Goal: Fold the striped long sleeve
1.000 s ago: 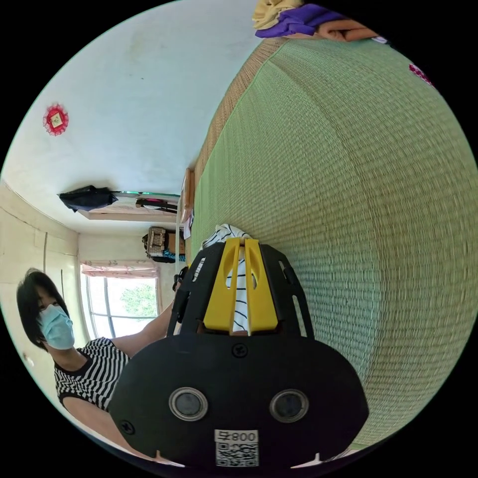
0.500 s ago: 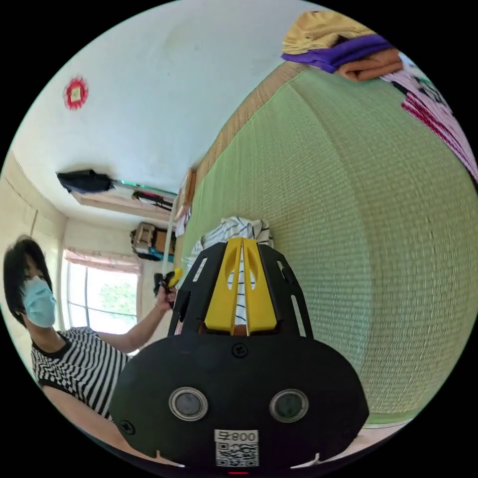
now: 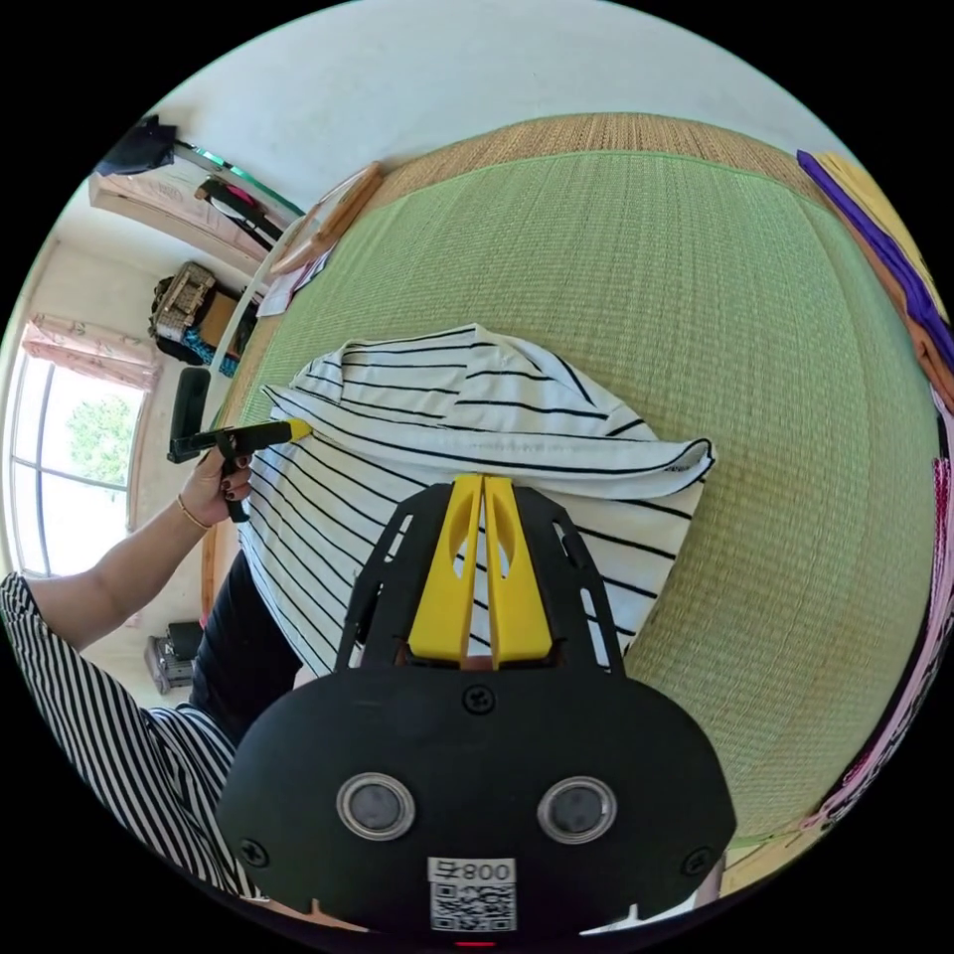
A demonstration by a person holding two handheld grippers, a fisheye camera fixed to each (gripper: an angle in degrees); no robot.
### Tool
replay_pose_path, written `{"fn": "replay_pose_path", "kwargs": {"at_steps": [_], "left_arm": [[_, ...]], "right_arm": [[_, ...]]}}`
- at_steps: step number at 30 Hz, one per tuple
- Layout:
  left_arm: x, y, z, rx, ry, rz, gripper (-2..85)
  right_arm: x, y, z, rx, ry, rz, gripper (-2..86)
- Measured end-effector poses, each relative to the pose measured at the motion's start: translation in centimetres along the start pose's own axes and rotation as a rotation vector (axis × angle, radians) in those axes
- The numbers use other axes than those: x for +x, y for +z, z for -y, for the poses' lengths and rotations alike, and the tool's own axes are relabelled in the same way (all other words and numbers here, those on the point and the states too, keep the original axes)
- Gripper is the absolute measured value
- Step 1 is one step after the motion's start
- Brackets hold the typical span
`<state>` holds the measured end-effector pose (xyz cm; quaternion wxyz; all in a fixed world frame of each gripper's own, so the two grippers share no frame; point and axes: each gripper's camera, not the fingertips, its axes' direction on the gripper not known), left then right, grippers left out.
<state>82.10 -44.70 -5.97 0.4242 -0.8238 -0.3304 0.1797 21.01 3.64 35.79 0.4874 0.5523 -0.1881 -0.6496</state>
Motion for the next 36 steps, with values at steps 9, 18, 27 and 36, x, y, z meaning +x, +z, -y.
{"fn": "replay_pose_path", "kwargs": {"at_steps": [9,18,27,36], "left_arm": [[2.2,-1.7,2.9,0.053,0.017,0.04,0.2],[3.7,-4.0,0.2,0.155,0.025,0.075,0.1],[2.0,-4.9,-3.7,0.162,-0.03,0.091,0.1],[0.0,-7.4,-9.1,0.208,-0.08,0.124,0.1]], "right_arm": [[-1.2,-2.6,2.9,0.045,0.001,0.0,0.0],[-3.0,-2.9,3.2,0.048,-0.022,-0.005,0.0],[-3.0,-3.5,3.4,0.047,-0.011,-0.028,0.0],[-2.0,-6.2,0.1,0.078,0.019,-0.036,0.0]]}}
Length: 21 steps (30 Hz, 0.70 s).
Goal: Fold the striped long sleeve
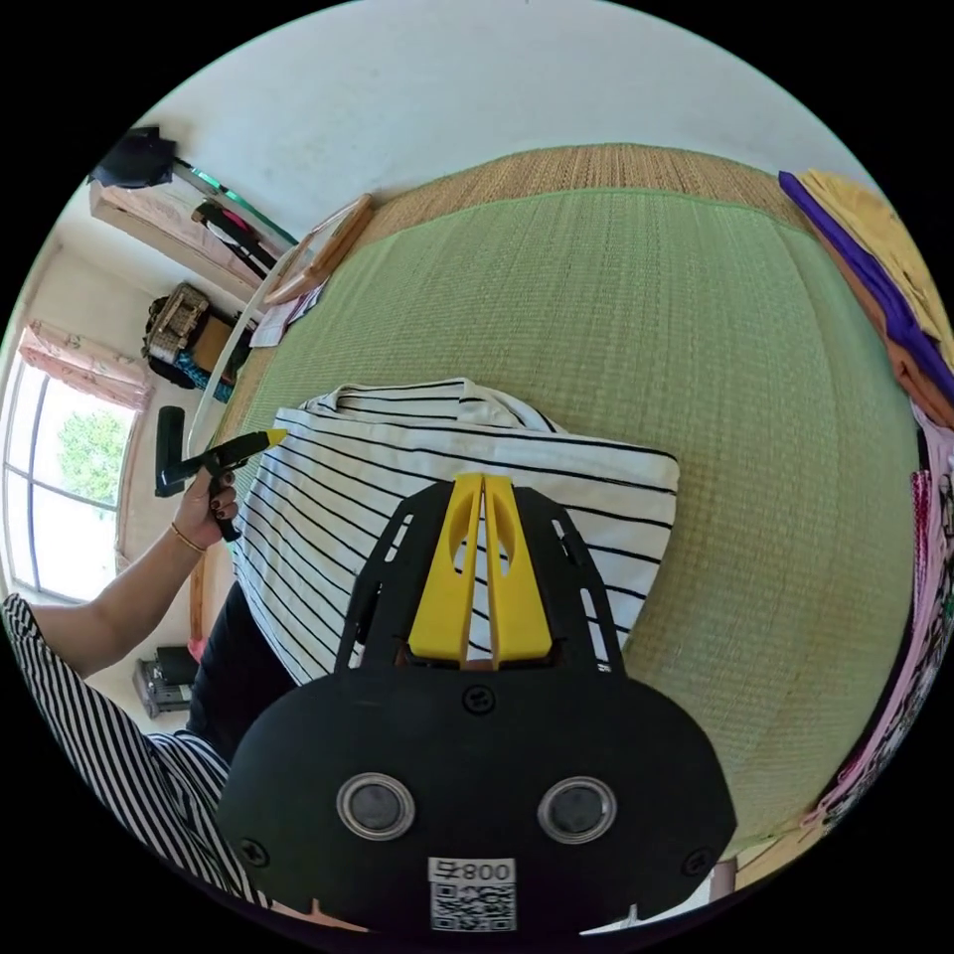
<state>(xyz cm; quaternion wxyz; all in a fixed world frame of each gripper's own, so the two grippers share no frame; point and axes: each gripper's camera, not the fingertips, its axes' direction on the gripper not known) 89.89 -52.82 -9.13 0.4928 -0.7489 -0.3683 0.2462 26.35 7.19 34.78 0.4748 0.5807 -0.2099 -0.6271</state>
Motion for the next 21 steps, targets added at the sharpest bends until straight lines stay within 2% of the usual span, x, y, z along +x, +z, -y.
{"fn": "replay_pose_path", "kwargs": {"at_steps": [6,9,12,14,21], "left_arm": [[-4.4,-2.1,-3.6,-0.002,-0.083,0.125,0.1],[-5.9,-3.4,-4.8,0.034,-0.118,0.081,0.1],[-6.6,-4.1,-6.0,0.038,-0.105,0.114,0.1],[-7.7,-3.6,-6.7,-0.015,-0.112,0.118,0.1],[-9.1,-7.4,-12.0,0.04,-0.083,0.057,0.3]], "right_arm": [[4.6,-2.4,-3.0,0.051,0.139,-0.099,0.0],[6.1,-3.0,-3.6,0.058,0.179,-0.04,0.0],[6.1,-3.3,-3.6,0.042,0.186,-0.131,0.0],[7.2,-2.4,-3.3,0.002,0.183,-0.087,0.0],[7.5,-6.0,-6.3,0.056,0.185,-0.018,0.1]]}}
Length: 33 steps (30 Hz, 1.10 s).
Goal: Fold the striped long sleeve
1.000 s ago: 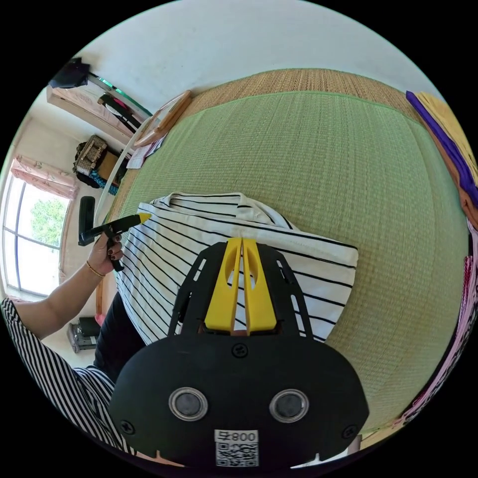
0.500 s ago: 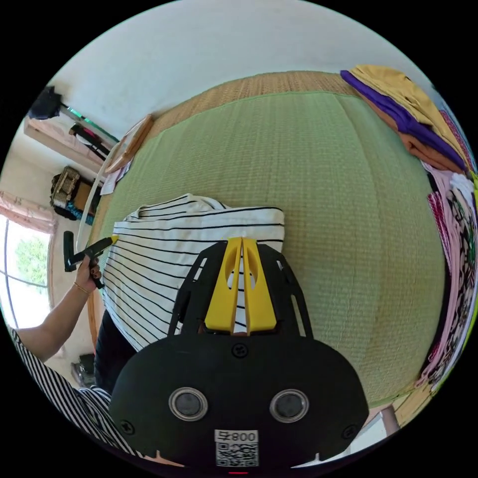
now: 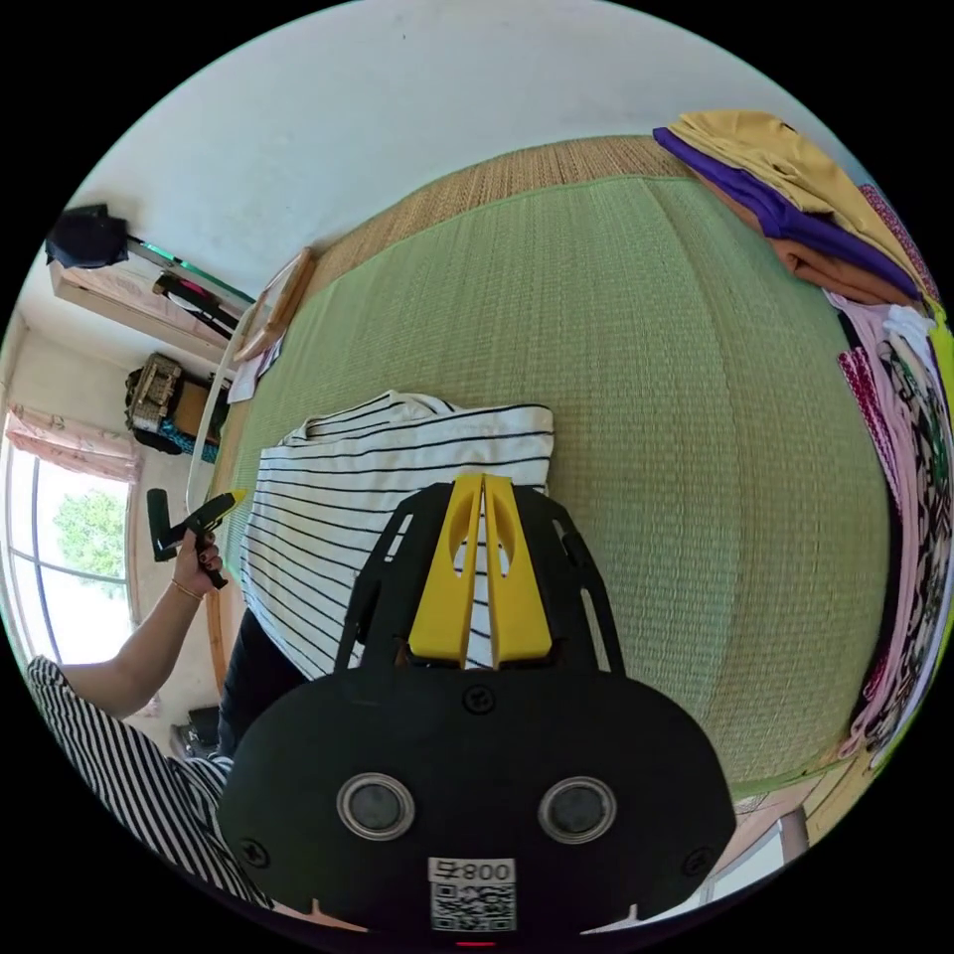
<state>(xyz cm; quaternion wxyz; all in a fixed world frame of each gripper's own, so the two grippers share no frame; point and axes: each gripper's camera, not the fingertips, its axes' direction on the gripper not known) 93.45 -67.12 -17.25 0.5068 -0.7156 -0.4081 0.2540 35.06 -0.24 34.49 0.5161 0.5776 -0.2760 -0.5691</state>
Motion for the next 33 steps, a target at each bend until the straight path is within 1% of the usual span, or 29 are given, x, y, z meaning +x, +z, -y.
{"fn": "replay_pose_path", "kwargs": {"at_steps": [5,7,11,13,14,18,23,28,33], "left_arm": [[-3.5,-2.9,-7.3,-0.033,-0.04,-0.045,1.1],[-5.8,-4.0,-11.4,-0.054,-0.092,-0.069,2.0],[-8.7,-5.2,-16.8,-0.084,-0.156,-0.08,4.1],[-10.3,-5.6,-19.5,-0.089,-0.19,-0.153,5.6],[-10.6,-5.7,-20.0,-0.086,-0.194,-0.16,5.8],[-12.1,-6.1,-22.0,-0.108,-0.179,-0.135,6.2],[-13.2,-6.2,-22.5,-0.14,-0.157,-0.091,5.0],[-14.3,-6.9,-23.0,-0.16,-0.16,-0.037,1.5],[-15.4,-8.8,-23.9,-0.147,-0.166,-0.061,0.4]], "right_arm": [[2.5,-3.8,-8.5,0.017,0.031,0.099,0.2],[3.4,-4.5,-12.0,0.009,0.052,0.135,0.3],[5.2,-5.5,-19.5,-0.007,0.105,0.228,1.4],[5.6,-5.5,-21.9,-0.016,0.12,0.239,2.2],[5.7,-5.5,-23.2,-0.012,0.127,0.247,2.9],[5.1,-5.1,-24.8,-0.014,0.098,0.233,5.4],[2.8,-3.2,-23.9,-0.058,0.027,0.11,6.1],[2.1,-1.5,-23.4,-0.087,0.023,0.076,3.4],[1.7,-0.5,-23.3,-0.108,0.023,0.062,1.3]]}}
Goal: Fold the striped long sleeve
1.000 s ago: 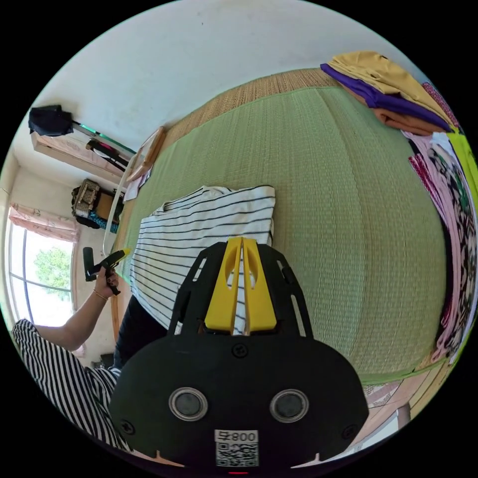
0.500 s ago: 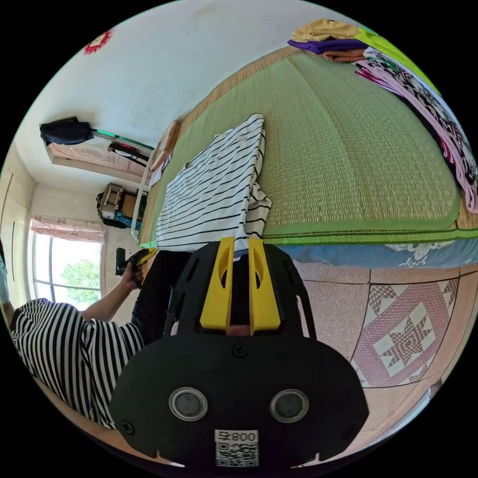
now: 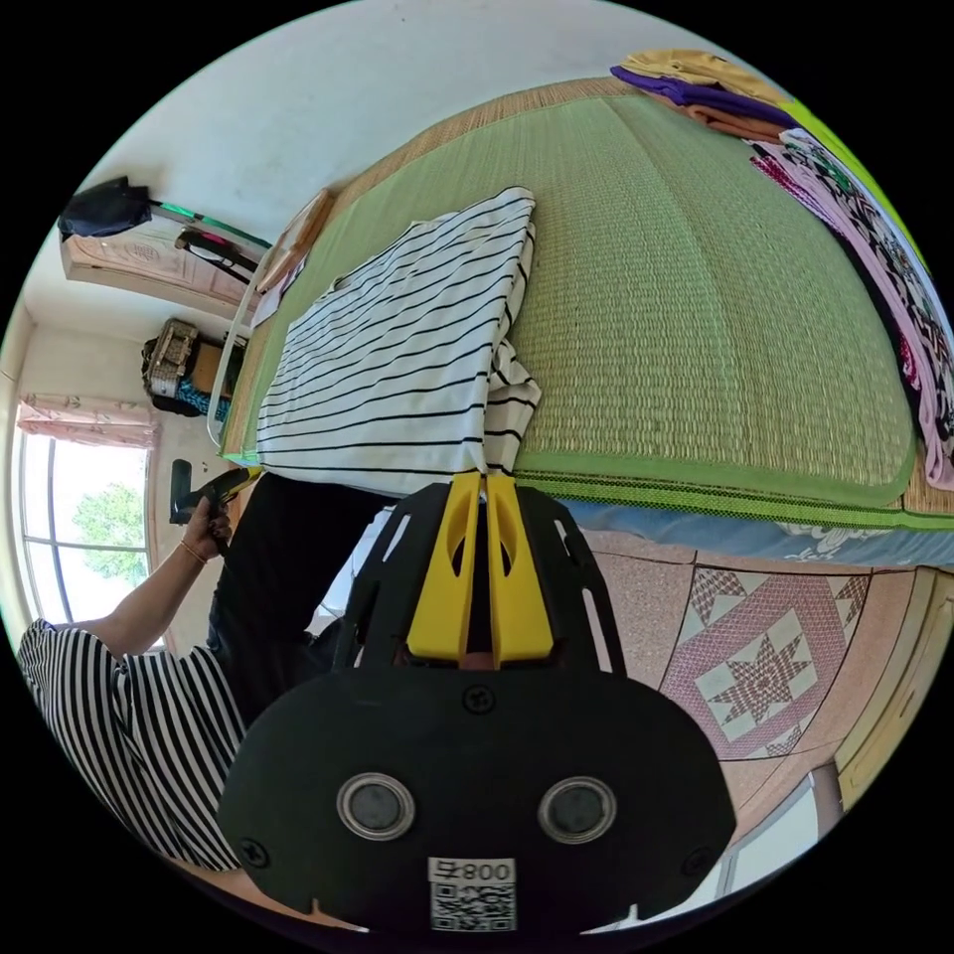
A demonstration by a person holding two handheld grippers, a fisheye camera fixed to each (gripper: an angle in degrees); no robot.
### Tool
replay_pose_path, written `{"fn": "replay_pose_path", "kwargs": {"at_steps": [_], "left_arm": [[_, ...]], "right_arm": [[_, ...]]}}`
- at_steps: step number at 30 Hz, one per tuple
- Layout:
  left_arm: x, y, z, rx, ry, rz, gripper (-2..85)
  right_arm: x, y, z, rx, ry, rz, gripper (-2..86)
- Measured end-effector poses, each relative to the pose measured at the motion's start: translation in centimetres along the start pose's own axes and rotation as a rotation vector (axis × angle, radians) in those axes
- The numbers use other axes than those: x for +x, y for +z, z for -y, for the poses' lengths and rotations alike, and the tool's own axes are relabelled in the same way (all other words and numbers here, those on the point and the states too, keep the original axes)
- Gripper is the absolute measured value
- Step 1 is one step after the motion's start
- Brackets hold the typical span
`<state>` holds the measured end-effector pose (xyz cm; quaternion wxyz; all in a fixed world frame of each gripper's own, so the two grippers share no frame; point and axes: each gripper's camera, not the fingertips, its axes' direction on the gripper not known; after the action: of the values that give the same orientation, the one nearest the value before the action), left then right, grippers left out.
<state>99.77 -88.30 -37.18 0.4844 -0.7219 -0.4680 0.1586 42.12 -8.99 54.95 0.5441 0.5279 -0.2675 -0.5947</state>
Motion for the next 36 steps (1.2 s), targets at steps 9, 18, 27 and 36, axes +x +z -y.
{"fn": "replay_pose_path", "kwargs": {"at_steps": [9,18,27,36], "left_arm": [[-2.0,-7.8,-1.9,0.112,-0.003,-0.006,0.3],[-2.6,-11.4,-2.3,0.1,-0.008,-0.082,3.0],[0.5,-13.3,0.5,0.011,-0.024,-0.009,2.0],[5.0,-22.9,0.7,0.051,0.018,-0.016,0.6]], "right_arm": [[-0.5,-0.8,-2.3,0.035,-0.001,0.093,0.5],[0.9,-0.1,-3.6,0.064,0.053,0.137,0.4],[1.2,1.5,-3.0,0.026,0.066,0.131,0.3],[1.7,2.4,-4.4,0.031,0.073,0.194,0.3]]}}
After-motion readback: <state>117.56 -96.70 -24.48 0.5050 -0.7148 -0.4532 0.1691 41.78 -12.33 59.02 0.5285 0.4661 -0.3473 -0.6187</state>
